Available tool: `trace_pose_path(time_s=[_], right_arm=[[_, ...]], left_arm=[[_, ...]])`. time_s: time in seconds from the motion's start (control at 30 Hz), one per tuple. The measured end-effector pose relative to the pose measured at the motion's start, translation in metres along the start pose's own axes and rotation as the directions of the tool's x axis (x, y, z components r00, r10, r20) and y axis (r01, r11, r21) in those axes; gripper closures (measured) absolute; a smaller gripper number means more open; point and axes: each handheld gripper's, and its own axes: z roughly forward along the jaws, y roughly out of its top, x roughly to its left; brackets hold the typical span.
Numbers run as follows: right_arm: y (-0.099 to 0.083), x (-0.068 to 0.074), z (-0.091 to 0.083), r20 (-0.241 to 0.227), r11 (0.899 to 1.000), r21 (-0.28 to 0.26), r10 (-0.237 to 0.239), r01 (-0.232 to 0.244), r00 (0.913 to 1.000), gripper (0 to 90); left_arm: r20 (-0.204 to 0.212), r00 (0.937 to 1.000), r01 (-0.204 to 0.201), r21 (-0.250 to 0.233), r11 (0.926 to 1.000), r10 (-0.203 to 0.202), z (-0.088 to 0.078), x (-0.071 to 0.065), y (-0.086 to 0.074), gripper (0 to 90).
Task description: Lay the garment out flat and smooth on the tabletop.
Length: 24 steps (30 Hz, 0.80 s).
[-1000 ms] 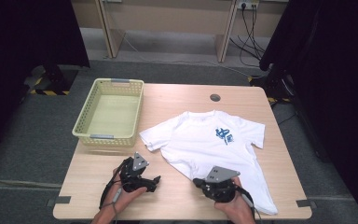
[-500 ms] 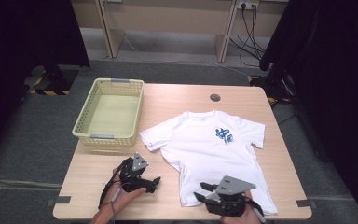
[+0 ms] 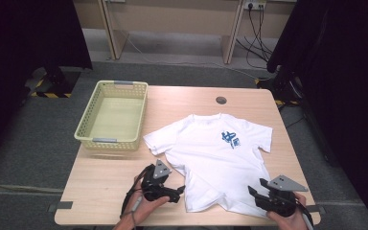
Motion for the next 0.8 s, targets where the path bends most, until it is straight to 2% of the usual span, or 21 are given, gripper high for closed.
trace_pose_path(time_s=[0.1,0.2,0.23,0.3,0.4,0.5,0.67,0.8], right_arm=[[-0.012,-0.014,-0.002,0.066,0.999,0.033,0.026,-0.028,0.9975,46.1],[-0.029,-0.024,-0.004,0.071,0.996,0.054,0.063,-0.067,0.9955,46.0],[-0.034,-0.025,-0.005,0.070,0.995,0.062,0.070,-0.075,0.9951,45.9],[-0.044,-0.025,-0.008,0.053,0.995,0.066,0.075,-0.079,0.9958,45.7],[-0.054,-0.027,-0.012,0.041,0.995,0.039,0.089,-0.091,0.9952,46.0],[-0.056,-0.030,-0.017,0.067,0.995,0.050,0.088,-0.092,0.9938,45.9],[-0.062,-0.036,-0.021,0.067,0.991,0.041,0.123,-0.126,0.9901,44.9],[-0.059,-0.033,-0.022,0.077,0.992,0.067,0.106,-0.111,0.9914,42.8]], left_arm=[[0.022,0.9994,-0.026,0.021,0.9994,0.025,0.008,-0.013,-0.004,5.1],[0.009,0.9994,-0.033,0.047,0.9983,0.032,0.013,-0.016,-0.010,5.1],[-0.006,0.9987,-0.051,0.052,0.9973,0.051,0.012,-0.018,-0.012,4.4],[-0.033,0.9929,-0.111,0.080,0.9906,0.114,0.010,-0.023,-0.015,4.6],[-0.015,0.9911,-0.131,0.078,0.9884,0.132,0.003,-0.025,-0.022,4.2],[0.002,0.9894,-0.145,0.088,0.9856,0.145,-0.010,-0.023,-0.031,4.2],[0.016,0.9877,-0.157,0.118,0.9806,0.156,-0.033,-0.023,-0.047,4.3],[0.035,0.9853,-0.170,0.129,0.9769,0.167,-0.040,-0.027,-0.052,4.3]])
